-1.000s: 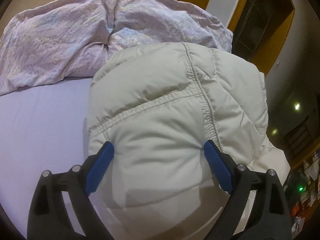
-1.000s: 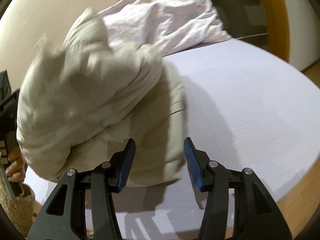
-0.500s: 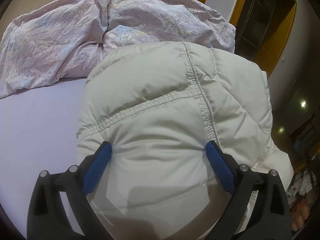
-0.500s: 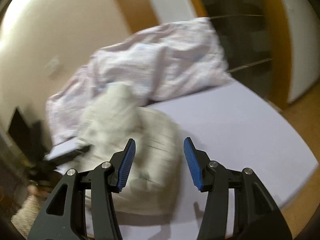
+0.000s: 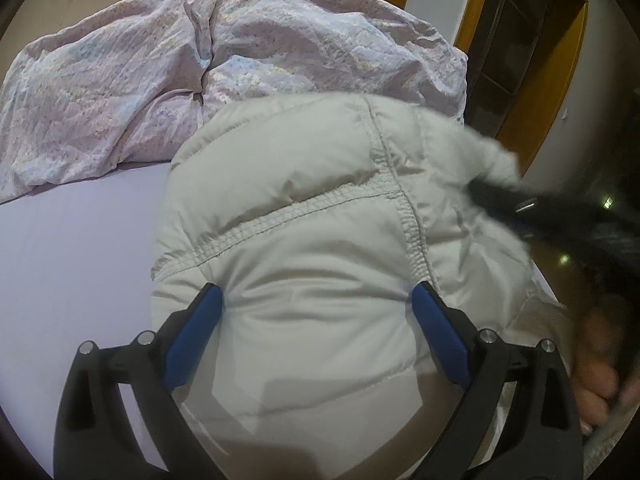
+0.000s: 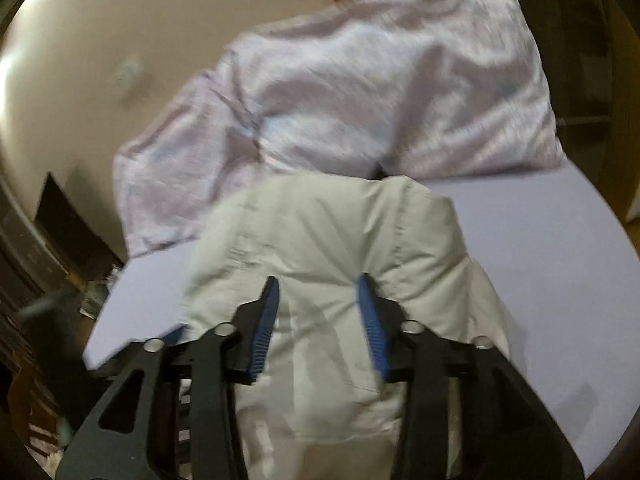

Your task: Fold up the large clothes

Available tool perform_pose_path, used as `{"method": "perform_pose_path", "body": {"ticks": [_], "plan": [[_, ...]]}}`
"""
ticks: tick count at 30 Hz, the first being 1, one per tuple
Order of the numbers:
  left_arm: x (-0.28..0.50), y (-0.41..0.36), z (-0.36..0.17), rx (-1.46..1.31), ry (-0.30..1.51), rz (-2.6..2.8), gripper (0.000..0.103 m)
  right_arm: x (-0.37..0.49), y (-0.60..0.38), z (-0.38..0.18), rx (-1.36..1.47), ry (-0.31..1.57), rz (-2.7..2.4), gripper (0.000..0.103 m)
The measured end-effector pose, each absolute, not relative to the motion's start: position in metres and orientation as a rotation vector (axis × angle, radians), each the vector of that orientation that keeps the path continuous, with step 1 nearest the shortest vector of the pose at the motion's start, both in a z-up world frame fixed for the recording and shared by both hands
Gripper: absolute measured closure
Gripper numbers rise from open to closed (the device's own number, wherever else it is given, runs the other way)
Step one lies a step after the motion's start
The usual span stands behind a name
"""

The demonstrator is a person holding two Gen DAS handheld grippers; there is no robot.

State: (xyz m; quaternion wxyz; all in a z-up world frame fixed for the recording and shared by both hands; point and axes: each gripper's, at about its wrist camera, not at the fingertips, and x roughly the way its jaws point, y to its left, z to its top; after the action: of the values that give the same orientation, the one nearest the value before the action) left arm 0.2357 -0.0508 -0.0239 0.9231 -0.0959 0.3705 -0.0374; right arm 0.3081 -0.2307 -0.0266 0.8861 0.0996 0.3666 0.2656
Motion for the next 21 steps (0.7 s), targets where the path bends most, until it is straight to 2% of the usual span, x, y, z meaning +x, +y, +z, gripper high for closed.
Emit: {"method": "perform_pose_path", "body": {"ticks": [2, 4, 11, 21], "plan": [[0.234, -0.05, -0.02, -0.198, 0.748, -0.097, 0.009, 0.321, -0.231, -0.044, 0.202, 0.806, 0.531, 0.079], [0.232, -0.046, -0.013, -0.2, 0.737, -0.115, 0.013, 0.329, -0.235, -0.058, 0.214, 0.824, 0.524, 0.079], [0.249, -0.017, 0.01, -0.228, 0.707, -0.07, 0.013, 0.333, -0.249, -0.082, 0.266, 0.839, 0.532, 0.079], [0.283, -0.03, 0.006, -0.043, 0.706, 0.025, 0.013, 0.34, -0.253, -0.094, 0.256, 0.82, 0.566, 0.079]]}}
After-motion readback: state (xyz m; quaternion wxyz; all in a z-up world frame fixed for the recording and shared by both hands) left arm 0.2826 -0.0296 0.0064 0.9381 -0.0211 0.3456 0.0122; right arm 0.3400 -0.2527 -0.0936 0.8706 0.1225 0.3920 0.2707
